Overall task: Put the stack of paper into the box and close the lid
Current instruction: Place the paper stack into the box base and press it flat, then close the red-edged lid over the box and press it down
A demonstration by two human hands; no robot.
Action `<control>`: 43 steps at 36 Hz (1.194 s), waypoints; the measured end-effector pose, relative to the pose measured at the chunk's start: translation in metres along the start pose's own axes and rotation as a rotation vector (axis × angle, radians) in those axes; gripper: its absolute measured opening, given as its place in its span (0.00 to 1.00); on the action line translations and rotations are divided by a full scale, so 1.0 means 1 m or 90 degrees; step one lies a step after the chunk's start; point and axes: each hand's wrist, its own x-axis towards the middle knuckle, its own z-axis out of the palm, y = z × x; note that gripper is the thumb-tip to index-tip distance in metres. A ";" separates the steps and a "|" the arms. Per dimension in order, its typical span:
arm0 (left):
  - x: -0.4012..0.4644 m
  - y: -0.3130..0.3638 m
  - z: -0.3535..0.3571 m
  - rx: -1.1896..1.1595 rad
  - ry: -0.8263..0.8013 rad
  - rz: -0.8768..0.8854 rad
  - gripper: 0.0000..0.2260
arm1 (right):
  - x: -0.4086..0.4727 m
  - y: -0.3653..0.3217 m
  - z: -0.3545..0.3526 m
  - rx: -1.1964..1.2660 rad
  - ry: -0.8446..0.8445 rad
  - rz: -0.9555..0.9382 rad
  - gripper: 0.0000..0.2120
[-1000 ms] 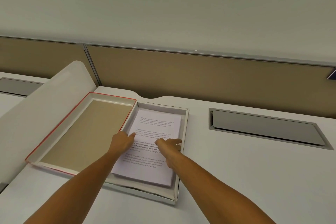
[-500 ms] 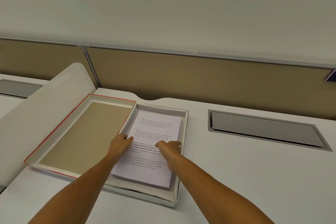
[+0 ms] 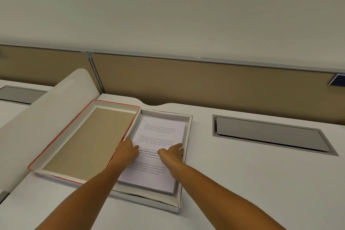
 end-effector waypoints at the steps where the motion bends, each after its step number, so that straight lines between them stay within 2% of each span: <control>1: -0.002 -0.001 -0.002 -0.002 0.009 0.012 0.21 | 0.000 0.001 0.002 -0.021 -0.003 -0.014 0.46; 7: -0.012 -0.007 -0.012 -0.031 0.099 0.027 0.17 | -0.005 0.001 0.006 -0.113 0.008 -0.064 0.46; 11: -0.019 -0.011 -0.018 -0.045 0.138 0.035 0.13 | -0.009 -0.001 0.010 -0.119 -0.003 -0.087 0.46; 24: -0.037 -0.034 -0.037 -0.104 0.235 -0.032 0.16 | -0.023 -0.013 0.028 -0.099 -0.052 -0.136 0.44; 27: -0.042 -0.042 -0.042 -0.076 0.276 -0.063 0.16 | -0.025 -0.016 0.035 -0.098 -0.068 -0.152 0.43; 31: -0.048 -0.060 -0.045 0.056 0.293 -0.124 0.19 | -0.026 -0.018 0.045 -0.095 -0.091 -0.166 0.42; 34: -0.053 -0.074 -0.045 0.065 0.289 -0.191 0.23 | -0.026 -0.018 0.052 -0.106 -0.106 -0.181 0.41; 39: -0.057 -0.097 -0.044 -0.075 0.290 -0.362 0.31 | -0.027 -0.019 0.064 -0.164 -0.110 -0.225 0.40; 43: -0.058 -0.115 -0.046 -0.217 0.274 -0.493 0.33 | -0.026 -0.020 0.075 -0.227 -0.113 -0.254 0.40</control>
